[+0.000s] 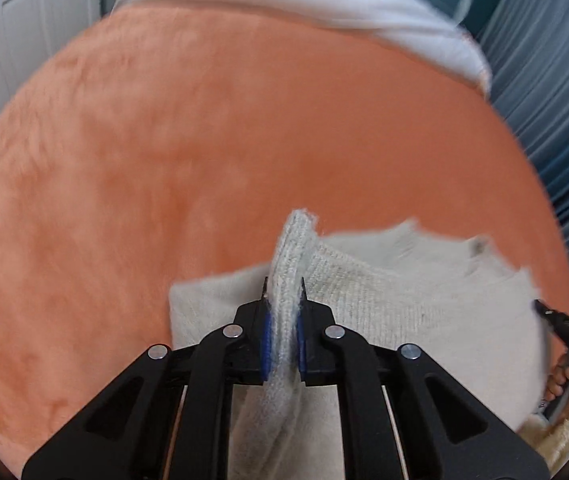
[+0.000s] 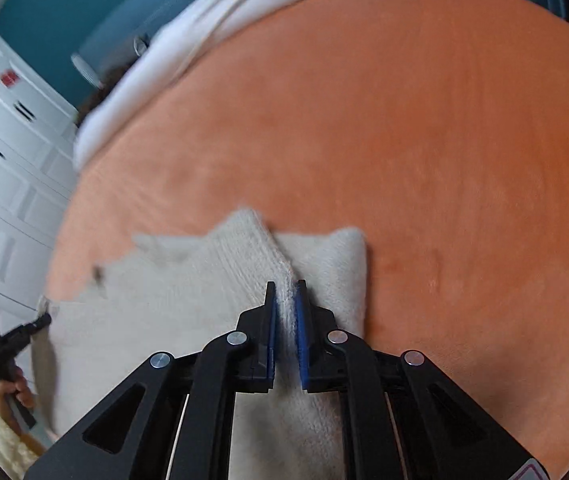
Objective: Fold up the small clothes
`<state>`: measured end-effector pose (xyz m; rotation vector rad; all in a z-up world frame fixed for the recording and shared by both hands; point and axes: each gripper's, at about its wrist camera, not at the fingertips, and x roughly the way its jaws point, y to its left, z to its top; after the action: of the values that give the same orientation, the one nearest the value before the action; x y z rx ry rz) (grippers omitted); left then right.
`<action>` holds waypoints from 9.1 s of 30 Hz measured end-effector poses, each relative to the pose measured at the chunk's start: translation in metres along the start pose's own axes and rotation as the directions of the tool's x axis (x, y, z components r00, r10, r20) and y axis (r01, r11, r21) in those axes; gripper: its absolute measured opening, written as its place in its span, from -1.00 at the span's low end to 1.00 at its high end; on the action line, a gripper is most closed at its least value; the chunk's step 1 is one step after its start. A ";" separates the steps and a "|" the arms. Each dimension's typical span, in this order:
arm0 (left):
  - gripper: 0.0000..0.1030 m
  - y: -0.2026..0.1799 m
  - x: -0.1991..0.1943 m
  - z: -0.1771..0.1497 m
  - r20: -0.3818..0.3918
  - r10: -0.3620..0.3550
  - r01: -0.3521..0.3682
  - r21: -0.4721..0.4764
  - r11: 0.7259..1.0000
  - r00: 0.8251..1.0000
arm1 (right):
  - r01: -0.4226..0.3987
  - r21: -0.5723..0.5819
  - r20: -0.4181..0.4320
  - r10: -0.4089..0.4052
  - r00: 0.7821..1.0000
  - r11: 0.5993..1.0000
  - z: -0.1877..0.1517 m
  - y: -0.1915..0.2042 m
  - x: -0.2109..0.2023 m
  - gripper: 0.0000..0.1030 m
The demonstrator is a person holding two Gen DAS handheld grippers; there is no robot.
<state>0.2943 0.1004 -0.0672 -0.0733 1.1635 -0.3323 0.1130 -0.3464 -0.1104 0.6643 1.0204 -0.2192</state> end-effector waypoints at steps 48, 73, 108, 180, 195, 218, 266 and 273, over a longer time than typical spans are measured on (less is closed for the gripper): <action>0.60 -0.019 -0.096 -0.072 0.172 0.074 -0.064 -0.063 0.996 0.982 | 0.110 -0.157 0.142 -0.088 0.986 0.982 -0.044 0.045 -0.086 0.03; -0.73 0.013 0.004 -0.011 0.057 0.113 -0.107 -0.094 0.990 0.992 | 0.164 -0.130 0.033 -0.161 0.986 0.978 0.011 0.030 0.009 -0.79; 0.86 0.018 -0.090 -0.201 0.012 -0.011 0.016 -0.438 0.899 1.000 | -0.046 0.083 -0.199 0.061 0.978 0.995 -0.163 0.009 -0.081 0.23; -0.67 -0.291 -0.081 -0.162 -0.056 -0.501 0.504 0.065 0.861 0.864 | -0.045 -0.105 -0.064 0.038 0.997 0.993 -0.136 0.011 -0.151 -0.39; 0.83 -0.235 -0.118 -0.265 0.054 -0.057 0.026 0.455 0.890 0.997 | -0.221 0.023 -0.194 0.222 0.956 0.975 -0.120 0.008 -0.134 0.49; -0.33 -0.215 -0.050 -0.258 -0.106 -0.115 0.139 0.254 0.957 0.988 | -0.116 0.008 -0.199 0.116 0.973 0.993 -0.100 -0.050 -0.096 -0.71; 0.57 -0.205 -0.128 -0.234 0.073 0.098 -0.111 0.216 0.970 0.993 | 0.123 -0.275 -0.068 -0.147 0.987 0.954 -0.145 0.049 -0.162 -0.35; 0.64 -0.229 -0.113 -0.225 0.056 0.056 -0.067 0.231 0.971 0.997 | 0.126 -0.082 -0.087 -0.133 0.987 0.989 -0.143 -0.024 -0.167 -0.09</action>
<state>-0.0002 -0.0582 -0.0050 0.1595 1.0683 -0.4079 -0.0874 -0.3008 -0.0293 0.5430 1.1566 -0.2638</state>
